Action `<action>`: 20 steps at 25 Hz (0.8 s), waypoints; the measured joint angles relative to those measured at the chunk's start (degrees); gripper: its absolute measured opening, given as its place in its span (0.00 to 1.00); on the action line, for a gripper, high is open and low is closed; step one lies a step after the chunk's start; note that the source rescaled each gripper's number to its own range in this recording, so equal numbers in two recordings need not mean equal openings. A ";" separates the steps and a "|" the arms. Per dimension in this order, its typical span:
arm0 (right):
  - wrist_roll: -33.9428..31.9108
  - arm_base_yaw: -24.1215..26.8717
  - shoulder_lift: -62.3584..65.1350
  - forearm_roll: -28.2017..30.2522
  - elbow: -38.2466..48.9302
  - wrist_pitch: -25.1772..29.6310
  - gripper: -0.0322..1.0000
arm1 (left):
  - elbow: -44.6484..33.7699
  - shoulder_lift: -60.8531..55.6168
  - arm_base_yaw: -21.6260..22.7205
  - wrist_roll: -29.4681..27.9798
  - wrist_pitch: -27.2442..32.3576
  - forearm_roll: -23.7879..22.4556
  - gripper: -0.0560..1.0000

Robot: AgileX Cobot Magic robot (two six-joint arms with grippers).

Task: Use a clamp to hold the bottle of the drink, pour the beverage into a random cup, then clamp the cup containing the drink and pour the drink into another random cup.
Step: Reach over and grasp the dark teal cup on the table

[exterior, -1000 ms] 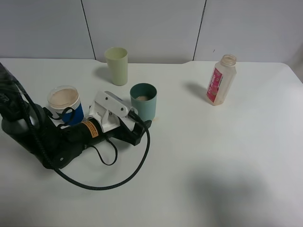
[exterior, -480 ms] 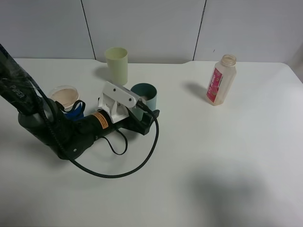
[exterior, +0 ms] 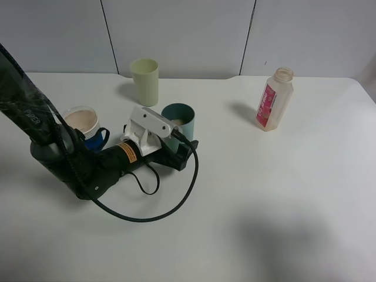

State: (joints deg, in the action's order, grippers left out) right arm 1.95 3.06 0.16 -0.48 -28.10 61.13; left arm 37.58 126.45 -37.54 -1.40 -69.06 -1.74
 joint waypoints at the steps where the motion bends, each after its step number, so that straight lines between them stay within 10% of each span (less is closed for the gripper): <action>1: 0.00 0.00 0.00 0.00 0.00 0.00 1.00 | 0.11 0.00 0.00 -0.02 0.00 0.00 1.00; 20: 0.00 0.00 0.00 0.00 0.00 0.00 1.00 | 7.32 4.03 0.00 -2.43 -0.02 -0.81 1.00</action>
State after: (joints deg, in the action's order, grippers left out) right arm 1.95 3.06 0.16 -0.48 -28.10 61.13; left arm 44.90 130.48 -37.54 -3.83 -69.08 -2.55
